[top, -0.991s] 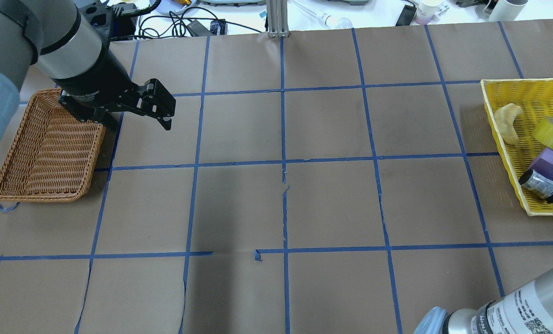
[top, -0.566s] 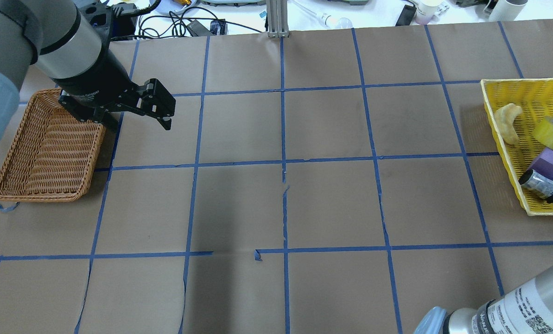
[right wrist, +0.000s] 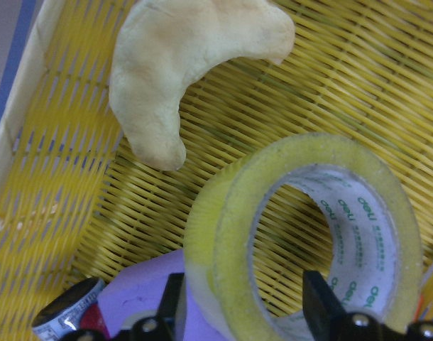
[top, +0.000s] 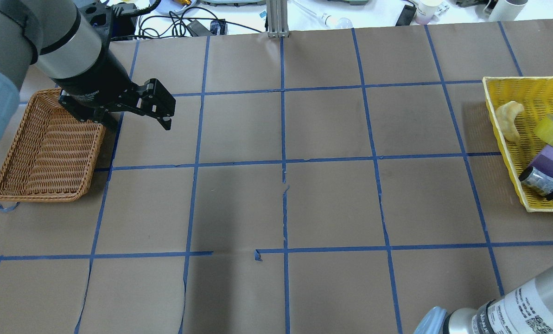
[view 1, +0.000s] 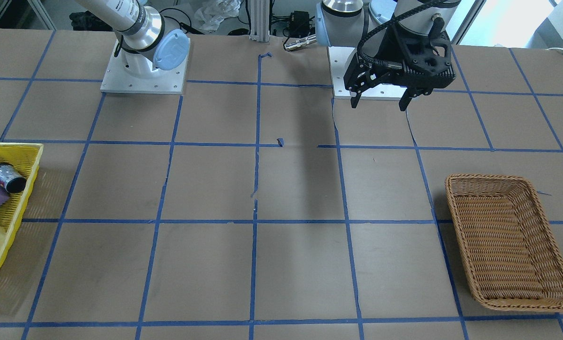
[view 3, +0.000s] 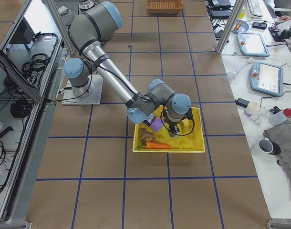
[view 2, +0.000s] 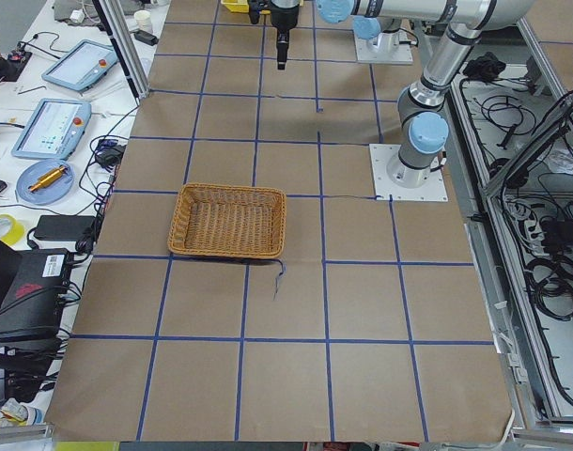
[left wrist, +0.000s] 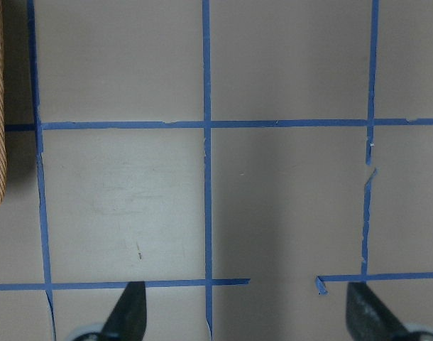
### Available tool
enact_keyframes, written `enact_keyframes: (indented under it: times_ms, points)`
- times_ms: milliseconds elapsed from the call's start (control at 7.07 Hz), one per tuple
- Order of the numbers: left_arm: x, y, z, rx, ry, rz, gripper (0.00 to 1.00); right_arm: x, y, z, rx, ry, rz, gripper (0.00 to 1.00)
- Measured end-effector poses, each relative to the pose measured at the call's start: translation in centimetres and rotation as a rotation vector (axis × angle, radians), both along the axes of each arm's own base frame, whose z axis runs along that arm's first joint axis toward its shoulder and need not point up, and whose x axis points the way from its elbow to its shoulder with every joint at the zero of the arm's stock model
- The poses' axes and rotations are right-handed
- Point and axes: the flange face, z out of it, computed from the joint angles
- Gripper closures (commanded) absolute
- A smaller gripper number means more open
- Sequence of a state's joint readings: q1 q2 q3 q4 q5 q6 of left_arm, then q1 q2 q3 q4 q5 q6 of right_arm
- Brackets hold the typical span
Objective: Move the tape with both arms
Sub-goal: 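Grasp the clear tape roll with the right gripper and lift it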
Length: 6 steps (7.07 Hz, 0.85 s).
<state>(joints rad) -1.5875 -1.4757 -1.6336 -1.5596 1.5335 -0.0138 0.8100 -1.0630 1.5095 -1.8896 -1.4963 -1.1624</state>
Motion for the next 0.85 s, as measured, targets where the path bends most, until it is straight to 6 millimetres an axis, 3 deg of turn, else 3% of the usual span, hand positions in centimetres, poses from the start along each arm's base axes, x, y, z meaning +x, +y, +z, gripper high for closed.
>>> enact_keyframes:
  times_ms: [283,566,849]
  points:
    - [0.0,0.0,0.0,0.0,0.0,0.0,0.0,0.5,0.5,0.0,0.047,-0.029,-0.076,1.0]
    - [0.0,0.0,0.0,0.001,-0.001,0.0,0.0,1.0,1.1,1.4,0.077,-0.029,-0.17,1.0]
    - [0.0,0.0,0.0,0.0,0.0,0.001,0.0,2.0,1.7,4.8,0.08,0.017,-0.173,1.0]
